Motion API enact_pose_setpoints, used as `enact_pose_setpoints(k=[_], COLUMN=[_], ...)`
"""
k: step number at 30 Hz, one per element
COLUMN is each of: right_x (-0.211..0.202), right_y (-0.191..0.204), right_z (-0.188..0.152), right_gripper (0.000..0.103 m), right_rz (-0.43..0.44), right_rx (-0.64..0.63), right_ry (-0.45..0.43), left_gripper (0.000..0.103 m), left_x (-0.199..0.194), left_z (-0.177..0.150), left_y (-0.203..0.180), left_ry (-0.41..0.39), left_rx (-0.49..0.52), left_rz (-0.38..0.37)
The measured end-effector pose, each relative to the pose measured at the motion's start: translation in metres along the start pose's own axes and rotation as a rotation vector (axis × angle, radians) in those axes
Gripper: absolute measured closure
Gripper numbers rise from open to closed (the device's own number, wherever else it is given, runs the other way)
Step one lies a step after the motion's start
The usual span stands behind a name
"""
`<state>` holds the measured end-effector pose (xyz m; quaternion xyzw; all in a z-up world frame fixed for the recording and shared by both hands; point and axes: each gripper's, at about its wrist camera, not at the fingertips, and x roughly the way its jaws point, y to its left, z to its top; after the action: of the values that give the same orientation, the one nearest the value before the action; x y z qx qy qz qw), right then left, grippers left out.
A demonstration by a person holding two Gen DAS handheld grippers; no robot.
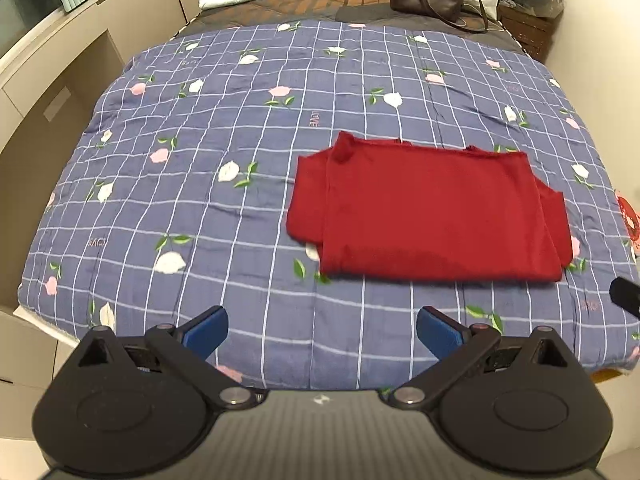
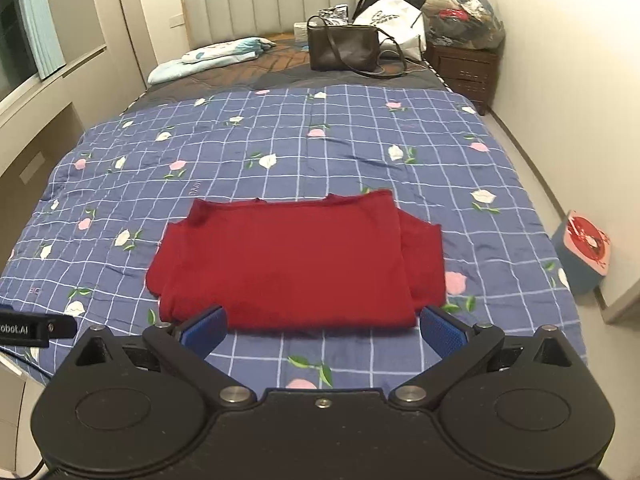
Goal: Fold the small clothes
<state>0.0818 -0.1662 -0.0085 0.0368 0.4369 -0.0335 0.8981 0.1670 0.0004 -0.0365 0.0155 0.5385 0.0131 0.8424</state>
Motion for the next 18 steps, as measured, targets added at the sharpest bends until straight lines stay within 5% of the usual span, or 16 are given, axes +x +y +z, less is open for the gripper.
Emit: enact_pose_setpoints(k=[18], right_x=[-0.011], right_y=[-0.025], right_z=[0.009], right_gripper=[0.001], right_rz=[-0.134], right_rx=[0.063], right_ry=[0.179], left_gripper=[0.001], left_x=[0.003], left_z=[-0.017], left_y=[-0.017], left_ry=[0.107], left_rx=[-0.012], left_rz=[0.0])
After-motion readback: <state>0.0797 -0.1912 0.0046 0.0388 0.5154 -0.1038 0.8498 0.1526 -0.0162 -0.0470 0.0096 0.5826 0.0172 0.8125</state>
